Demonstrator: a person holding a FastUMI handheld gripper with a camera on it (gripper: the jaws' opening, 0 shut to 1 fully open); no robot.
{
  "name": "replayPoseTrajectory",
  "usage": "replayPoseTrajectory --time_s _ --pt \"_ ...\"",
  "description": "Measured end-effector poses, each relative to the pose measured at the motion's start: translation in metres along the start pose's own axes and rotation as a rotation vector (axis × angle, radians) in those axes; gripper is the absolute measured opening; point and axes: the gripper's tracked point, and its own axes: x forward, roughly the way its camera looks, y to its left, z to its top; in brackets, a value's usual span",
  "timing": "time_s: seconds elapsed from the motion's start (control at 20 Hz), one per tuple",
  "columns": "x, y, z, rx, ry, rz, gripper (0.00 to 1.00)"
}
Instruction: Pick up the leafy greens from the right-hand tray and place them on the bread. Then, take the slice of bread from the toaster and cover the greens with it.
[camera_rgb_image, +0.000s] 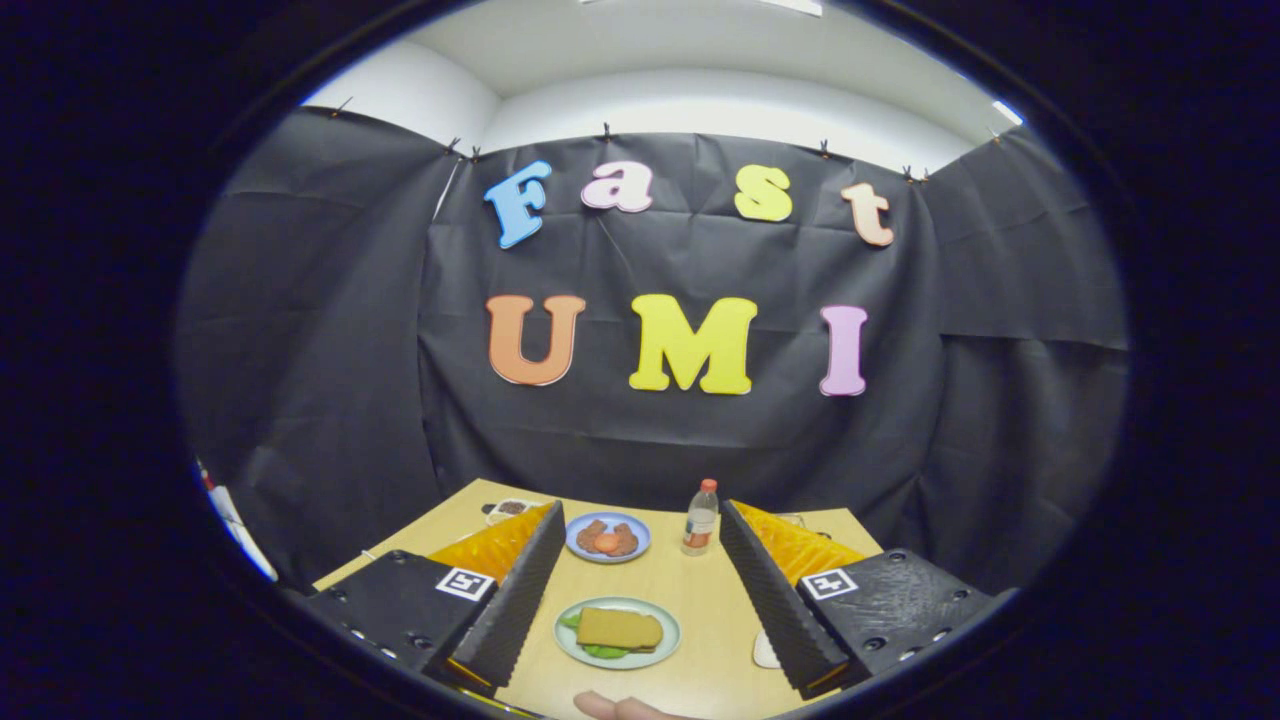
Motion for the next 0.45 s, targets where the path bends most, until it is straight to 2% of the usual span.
replayPoseTrajectory --time_s 0.45 --pt "-0.016 0.001 -0.001 -0.043 -0.011 -0.036 0.96"
